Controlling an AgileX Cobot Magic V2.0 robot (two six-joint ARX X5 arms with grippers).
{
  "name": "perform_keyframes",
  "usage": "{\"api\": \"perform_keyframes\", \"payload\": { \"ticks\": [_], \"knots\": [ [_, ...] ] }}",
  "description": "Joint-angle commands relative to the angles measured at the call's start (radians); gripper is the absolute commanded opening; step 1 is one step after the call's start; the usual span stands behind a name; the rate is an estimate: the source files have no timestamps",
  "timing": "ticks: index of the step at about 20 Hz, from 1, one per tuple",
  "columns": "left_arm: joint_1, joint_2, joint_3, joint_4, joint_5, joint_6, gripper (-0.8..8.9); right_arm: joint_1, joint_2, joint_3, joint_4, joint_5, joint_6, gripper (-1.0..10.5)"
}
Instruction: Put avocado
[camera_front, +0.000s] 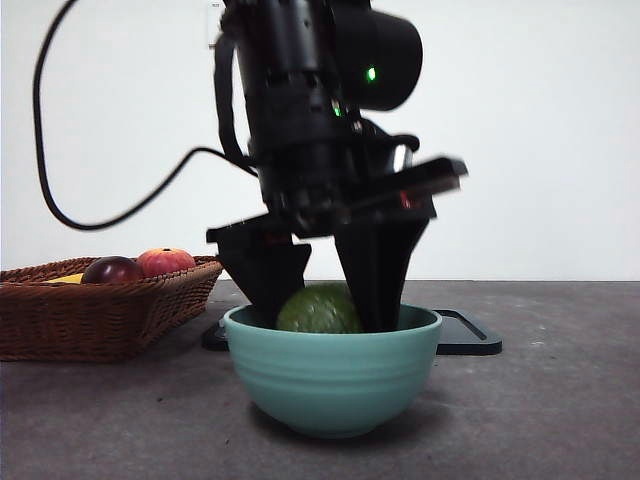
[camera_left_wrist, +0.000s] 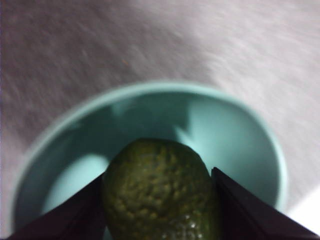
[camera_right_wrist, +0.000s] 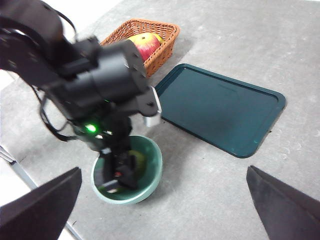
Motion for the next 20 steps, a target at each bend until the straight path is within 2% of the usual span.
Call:
{"api": "perform_keyframes", "payload": {
  "ticks": [1, 9, 10, 12, 13, 15, 17, 20],
  "knots": [
    [-0.011, 0.034, 0.016, 0.024, -0.006, 0.005, 1.77, 0.005, 0.003, 0.013, 0.010, -0.002, -0.005, 6.0],
    [-0.011, 0.042, 0.016, 0.042, -0.008, 0.013, 1.91, 0.005, 0.003, 0.013, 0.010, -0.002, -0.005, 6.0],
    [-0.011, 0.042, 0.016, 0.042, -0.008, 0.013, 2.25, 0.005, 0.003, 0.013, 0.010, -0.002, -0.005, 6.0],
    [-0.011, 0.042, 0.016, 0.041, -0.008, 0.013, 3.83, 0.005, 0.003, 0.013, 0.010, -0.002, -0.005, 6.0],
    [-0.011, 0.042, 0.016, 0.041, -0.008, 0.013, 4.16, 0.005, 0.003, 0.013, 0.010, -0.002, -0.005, 6.0],
    [-0.010, 0.041, 0.021, 0.037, -0.008, 0.028, 4.20, 0.005, 0.003, 0.013, 0.010, -0.002, -0.005, 6.0],
    [-0.010, 0.039, 0.050, -0.011, -0.008, 0.031, 4.95, 0.005, 0.003, 0.013, 0.010, -0.002, -0.005, 6.0],
    [-0.010, 0.018, 0.121, -0.076, -0.008, 0.039, 5.05, 0.005, 0.003, 0.013, 0.010, -0.002, -0.005, 6.0]
  ]
}}
